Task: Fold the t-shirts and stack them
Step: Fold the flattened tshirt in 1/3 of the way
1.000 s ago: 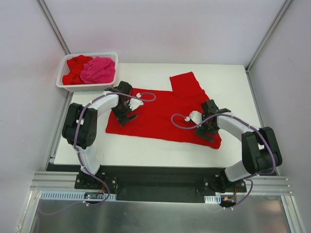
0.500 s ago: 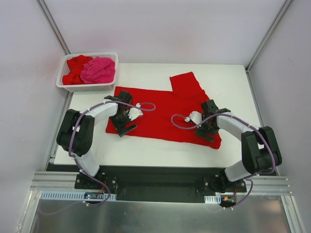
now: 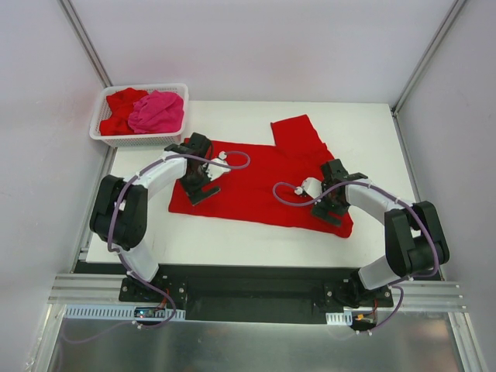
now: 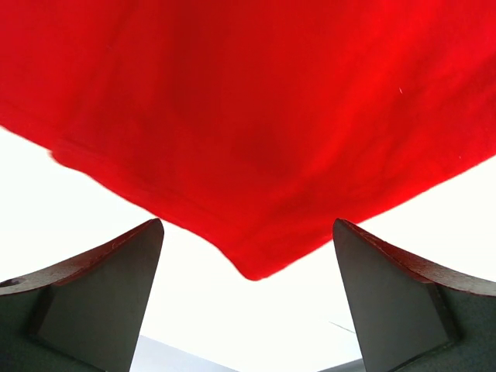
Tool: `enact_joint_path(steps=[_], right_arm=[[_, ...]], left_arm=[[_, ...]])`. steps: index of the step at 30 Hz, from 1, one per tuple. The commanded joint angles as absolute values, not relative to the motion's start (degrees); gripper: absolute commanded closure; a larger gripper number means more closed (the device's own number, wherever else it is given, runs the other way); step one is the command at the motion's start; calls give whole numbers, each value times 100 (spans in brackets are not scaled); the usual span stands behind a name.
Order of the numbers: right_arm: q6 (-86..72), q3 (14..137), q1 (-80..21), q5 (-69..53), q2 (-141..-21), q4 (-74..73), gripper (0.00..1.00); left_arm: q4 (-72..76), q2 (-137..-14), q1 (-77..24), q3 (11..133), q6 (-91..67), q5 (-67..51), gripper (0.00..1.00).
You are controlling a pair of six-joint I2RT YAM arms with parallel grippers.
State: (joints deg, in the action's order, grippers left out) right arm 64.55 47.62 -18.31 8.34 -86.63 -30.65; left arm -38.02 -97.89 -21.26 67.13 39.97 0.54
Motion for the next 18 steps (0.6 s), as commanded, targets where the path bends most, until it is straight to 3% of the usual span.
enact_joint_path(steps=[1,12,18], right_arm=[[6399,4860,-1863,896,-8692,-3120,11],[6267,5062,-1854,984,-8666,-3190,10],[6372,5010,-1854,1002,-8683,-3147,10]], left_arm=[[-3736,-9940,-1969,7040,4175,114,9],[-3155,-11030,-1591,7058,4702,299,10],[-3129,-10794,-1564,6636,4676,255,9]])
